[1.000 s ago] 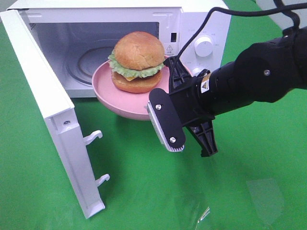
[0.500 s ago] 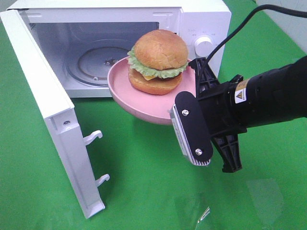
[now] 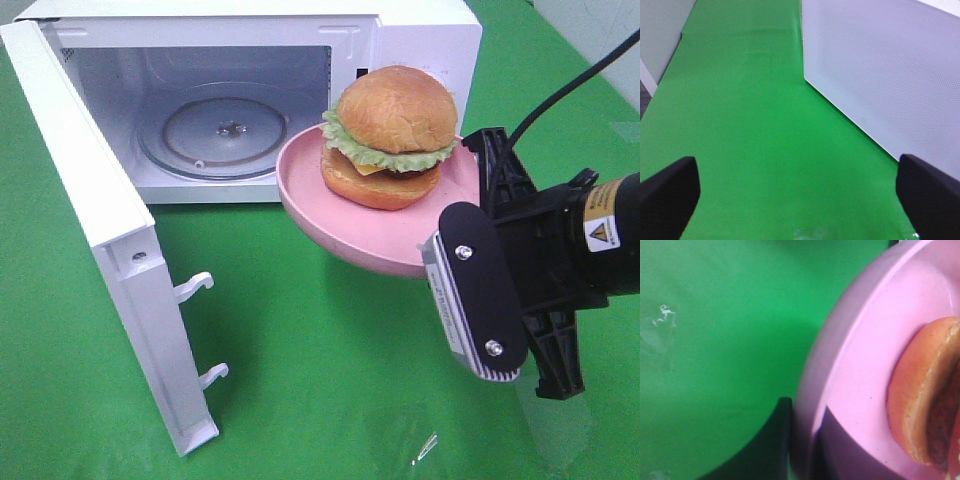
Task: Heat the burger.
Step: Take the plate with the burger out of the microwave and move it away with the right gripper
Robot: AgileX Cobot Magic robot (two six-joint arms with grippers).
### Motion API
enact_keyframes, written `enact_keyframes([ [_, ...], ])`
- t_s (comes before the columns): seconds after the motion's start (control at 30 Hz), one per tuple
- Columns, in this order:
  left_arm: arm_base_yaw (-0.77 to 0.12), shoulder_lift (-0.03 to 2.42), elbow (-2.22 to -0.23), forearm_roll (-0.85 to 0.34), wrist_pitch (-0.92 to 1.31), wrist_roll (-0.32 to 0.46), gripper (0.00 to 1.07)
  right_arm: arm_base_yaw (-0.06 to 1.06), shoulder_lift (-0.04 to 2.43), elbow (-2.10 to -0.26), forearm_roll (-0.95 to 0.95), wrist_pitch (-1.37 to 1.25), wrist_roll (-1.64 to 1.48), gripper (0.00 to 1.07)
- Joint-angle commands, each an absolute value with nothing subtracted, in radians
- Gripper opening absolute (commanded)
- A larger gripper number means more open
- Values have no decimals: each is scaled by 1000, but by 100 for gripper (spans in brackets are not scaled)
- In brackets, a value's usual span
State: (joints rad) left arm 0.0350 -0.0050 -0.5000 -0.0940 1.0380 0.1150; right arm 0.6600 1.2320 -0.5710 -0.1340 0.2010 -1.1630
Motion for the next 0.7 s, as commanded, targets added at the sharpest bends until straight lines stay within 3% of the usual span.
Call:
enact_keyframes([
  [0.03, 36, -24, -497, -96, 1036, 110, 100, 654, 1185, -582, -203, 188, -1106, 0],
  [0.7, 36, -24, -497, -96, 1036, 110, 100, 654, 907, -582, -442, 540, -852, 0],
])
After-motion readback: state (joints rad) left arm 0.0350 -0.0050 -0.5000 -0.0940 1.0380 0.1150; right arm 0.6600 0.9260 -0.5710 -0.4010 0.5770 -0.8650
